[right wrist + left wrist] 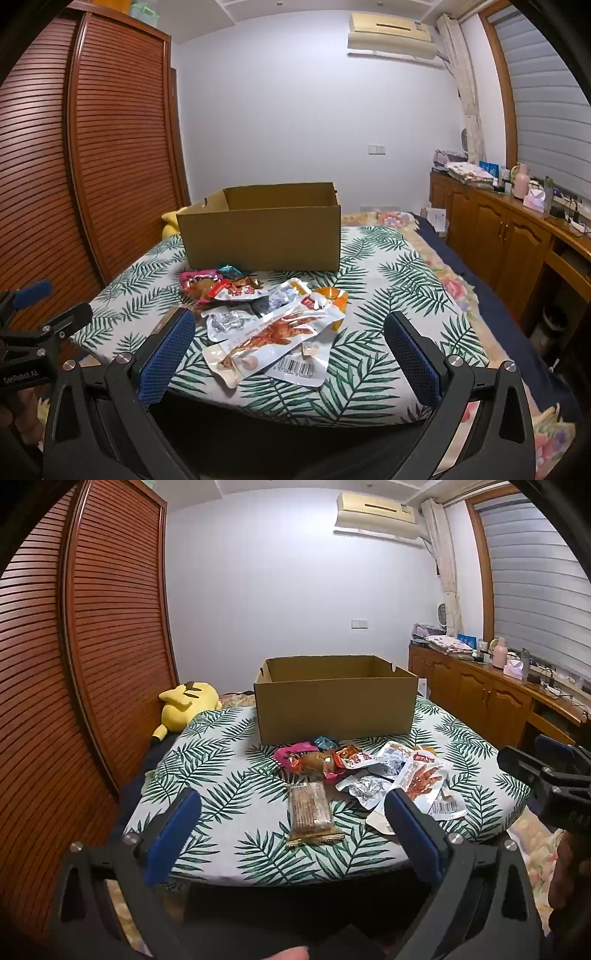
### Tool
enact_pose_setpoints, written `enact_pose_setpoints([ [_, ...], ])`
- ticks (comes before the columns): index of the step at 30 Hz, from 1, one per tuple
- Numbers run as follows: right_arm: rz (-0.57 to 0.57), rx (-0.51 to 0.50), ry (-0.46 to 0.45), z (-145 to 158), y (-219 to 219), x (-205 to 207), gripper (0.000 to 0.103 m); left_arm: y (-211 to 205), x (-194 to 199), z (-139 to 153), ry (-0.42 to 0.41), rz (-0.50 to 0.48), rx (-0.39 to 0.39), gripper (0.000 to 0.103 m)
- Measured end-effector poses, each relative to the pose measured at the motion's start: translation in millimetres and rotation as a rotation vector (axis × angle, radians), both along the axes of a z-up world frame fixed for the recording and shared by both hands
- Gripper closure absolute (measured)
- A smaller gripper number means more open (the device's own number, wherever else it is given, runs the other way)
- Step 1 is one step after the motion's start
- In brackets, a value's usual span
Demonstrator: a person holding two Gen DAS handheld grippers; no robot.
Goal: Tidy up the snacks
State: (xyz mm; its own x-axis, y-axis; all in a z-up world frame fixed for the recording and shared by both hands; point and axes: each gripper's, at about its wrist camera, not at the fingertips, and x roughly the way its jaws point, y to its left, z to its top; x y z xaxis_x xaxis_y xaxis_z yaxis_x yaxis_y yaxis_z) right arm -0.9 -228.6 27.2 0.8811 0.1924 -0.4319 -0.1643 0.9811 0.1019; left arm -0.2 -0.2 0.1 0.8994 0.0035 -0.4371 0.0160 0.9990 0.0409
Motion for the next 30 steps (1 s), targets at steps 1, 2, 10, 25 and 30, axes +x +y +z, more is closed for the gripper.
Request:
enact_pose_setpoints([
  [1,-0.001,-0.001,0.003,0.1,0.0,-0.1,0.000,0.0,0.0,0.0,0.001,0.000,0.000,0.002],
  [2,0.000,0.000,0.008,0.0,-0.1,0.1,0.000,0.1,0.1,0.0,0.002,0.000,0.000,0.002],
  [10,-0.003,-0.005,0.005,-1.5,-0.2,1.1,0.000,0.2,0.0,0.2,0.001,0.000,0.001,0.002],
  [25,0.000,-0.005,0.004,-1.5,-1.9,0.4,0.000,3.3,-2.5,7.3,-0.005,0.000,-0.003,0.002],
  [30,-0.002,-0.005,0.004,-2.1,-1.0,0.3,0.000,2.2,-3.7,8.1,-0.006,0.000,-0.002,0.002],
])
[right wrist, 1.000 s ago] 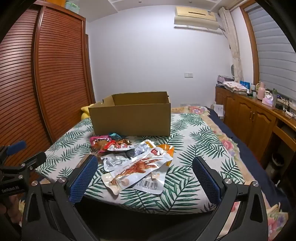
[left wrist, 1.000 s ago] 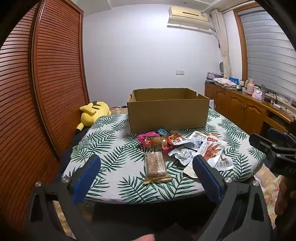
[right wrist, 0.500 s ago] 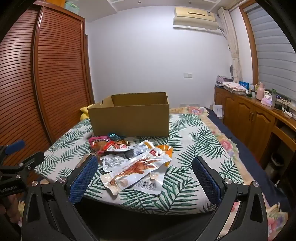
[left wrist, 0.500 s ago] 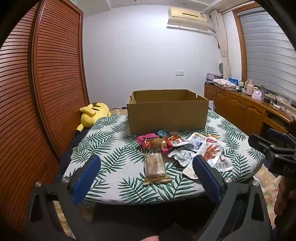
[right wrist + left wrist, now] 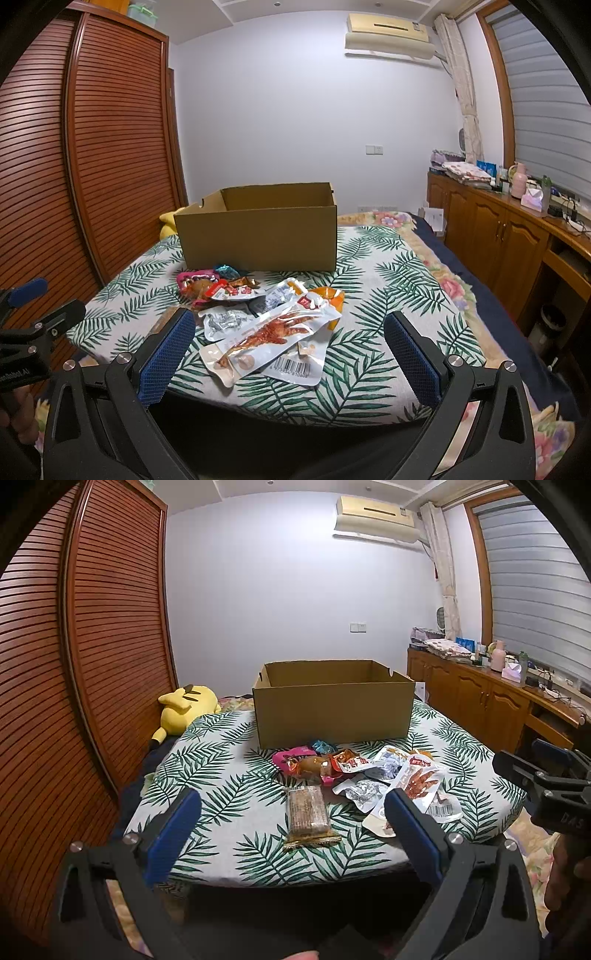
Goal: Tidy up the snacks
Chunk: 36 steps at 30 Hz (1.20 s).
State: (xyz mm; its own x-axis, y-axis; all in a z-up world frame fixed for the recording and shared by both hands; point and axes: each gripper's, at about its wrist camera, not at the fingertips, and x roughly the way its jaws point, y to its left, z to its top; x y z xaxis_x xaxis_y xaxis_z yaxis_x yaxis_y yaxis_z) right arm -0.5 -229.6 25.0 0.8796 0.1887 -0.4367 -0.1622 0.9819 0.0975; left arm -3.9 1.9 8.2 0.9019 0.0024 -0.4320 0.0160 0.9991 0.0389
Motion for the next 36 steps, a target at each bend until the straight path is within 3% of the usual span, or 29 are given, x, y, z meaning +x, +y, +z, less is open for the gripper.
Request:
enact_pose_setpoints([
  [36,0.000,-0.001,0.003,-1.0,-1.9,-1.1,0.000,-2.7,-1.9,6.9,-0.009,0.000,-0.005,0.002],
])
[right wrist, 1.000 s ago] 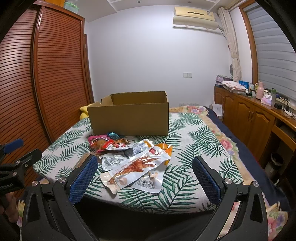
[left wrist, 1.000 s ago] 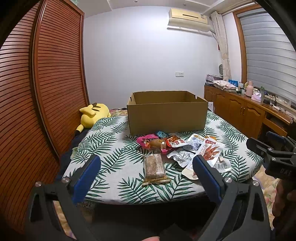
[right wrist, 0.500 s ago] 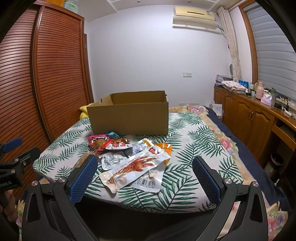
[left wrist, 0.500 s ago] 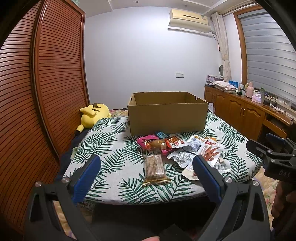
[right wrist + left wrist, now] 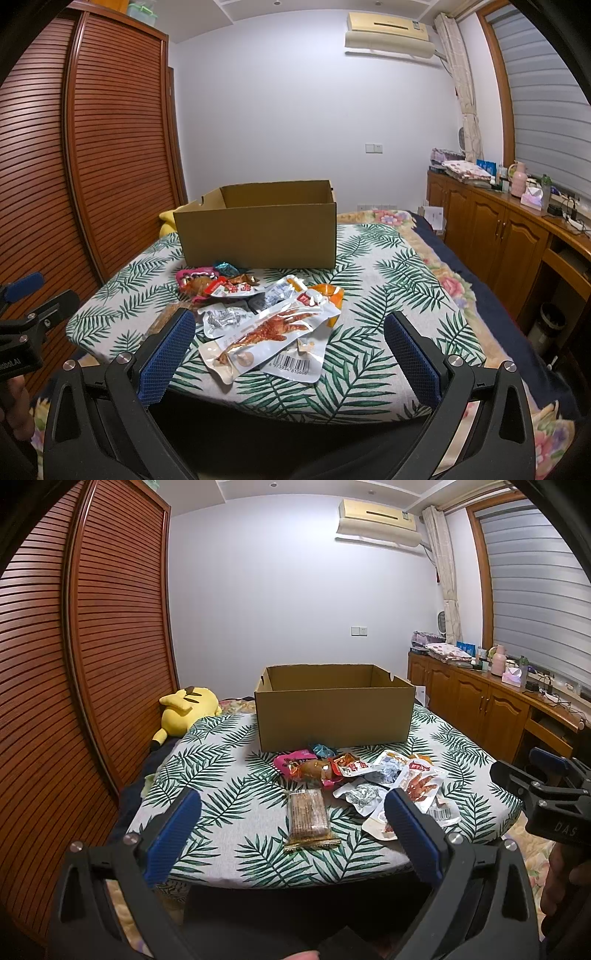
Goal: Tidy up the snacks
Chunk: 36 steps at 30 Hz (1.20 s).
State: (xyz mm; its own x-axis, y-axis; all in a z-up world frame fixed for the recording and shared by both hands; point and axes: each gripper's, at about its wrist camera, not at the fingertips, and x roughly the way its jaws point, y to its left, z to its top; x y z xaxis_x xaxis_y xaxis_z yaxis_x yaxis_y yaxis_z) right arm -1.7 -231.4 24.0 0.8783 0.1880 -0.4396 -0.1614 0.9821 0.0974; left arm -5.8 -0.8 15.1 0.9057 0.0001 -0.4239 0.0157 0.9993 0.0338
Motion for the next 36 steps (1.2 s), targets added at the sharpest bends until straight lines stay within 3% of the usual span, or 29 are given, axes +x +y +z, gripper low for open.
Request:
enact_pose_setpoints([
  [21,0.007,0.001,0.011,-4,0,0,0.000,-1,-2,3,0.001,-0.007,-0.008,0.002],
  [36,0.067,-0.040,0.081,-31,0,35,0.000,7,49,-35,0.125,-0.057,-0.021,0.002],
])
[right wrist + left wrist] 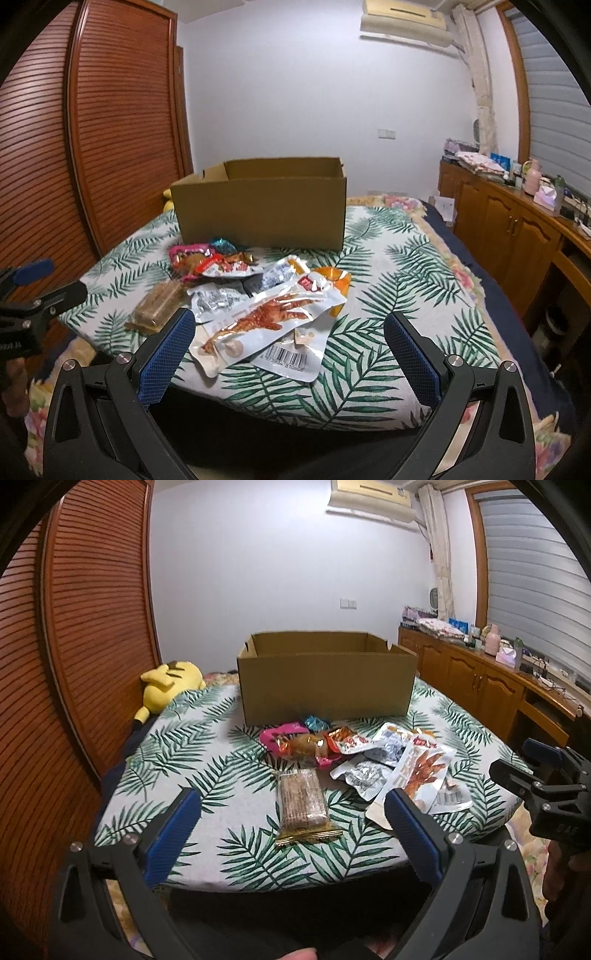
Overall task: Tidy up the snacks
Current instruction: 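Grasp the clear wafer pack with the left gripper while the right grasps a chicken-feet packet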
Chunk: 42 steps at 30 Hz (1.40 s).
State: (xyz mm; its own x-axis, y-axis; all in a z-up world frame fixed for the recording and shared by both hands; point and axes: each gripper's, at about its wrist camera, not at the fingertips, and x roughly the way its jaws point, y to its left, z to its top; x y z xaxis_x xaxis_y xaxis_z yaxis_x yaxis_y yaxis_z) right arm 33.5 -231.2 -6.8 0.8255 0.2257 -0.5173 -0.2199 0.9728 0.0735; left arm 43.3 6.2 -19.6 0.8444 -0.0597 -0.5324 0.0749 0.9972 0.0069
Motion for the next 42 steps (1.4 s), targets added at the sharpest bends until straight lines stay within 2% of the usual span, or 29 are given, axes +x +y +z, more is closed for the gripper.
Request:
enact_pose_setpoints([
  [12,0.099,0.064,0.122,-27,-9,44,0.004,10,46,-27,0.091,-0.037,-0.029,0.003],
  [20,0.153,0.085,0.204,-43,-3,70,0.007,12,74,-42,0.173,-0.066,-0.059,0.007],
  [25,0.165,0.079,0.210,-50,1,74,0.007,15,93,-50,0.227,-0.086,-0.091,0.009],
  [26,0.165,0.084,0.212,-51,1,75,0.007,14,96,-52,0.238,-0.087,-0.092,0.012],
  [28,0.165,0.092,0.215,-52,0,77,0.007,13,104,-58,0.269,-0.085,-0.088,0.014],
  [31,0.168,0.098,0.217,-53,-1,81,0.007,7,108,-59,0.275,-0.090,-0.066,0.016],
  [33,0.173,0.098,0.222,-55,0,84,0.007,3,111,-60,0.280,-0.101,-0.054,0.022],
  [35,0.184,0.101,0.228,-56,1,88,0.007,0,114,-62,0.293,-0.121,-0.059,0.040],
  [38,0.197,0.099,0.231,-57,3,92,0.007,-2,116,-65,0.298,-0.114,-0.042,0.047],
  [42,0.205,0.087,0.241,-59,6,100,0.007,-1,120,-71,0.314,-0.121,-0.049,0.050],
])
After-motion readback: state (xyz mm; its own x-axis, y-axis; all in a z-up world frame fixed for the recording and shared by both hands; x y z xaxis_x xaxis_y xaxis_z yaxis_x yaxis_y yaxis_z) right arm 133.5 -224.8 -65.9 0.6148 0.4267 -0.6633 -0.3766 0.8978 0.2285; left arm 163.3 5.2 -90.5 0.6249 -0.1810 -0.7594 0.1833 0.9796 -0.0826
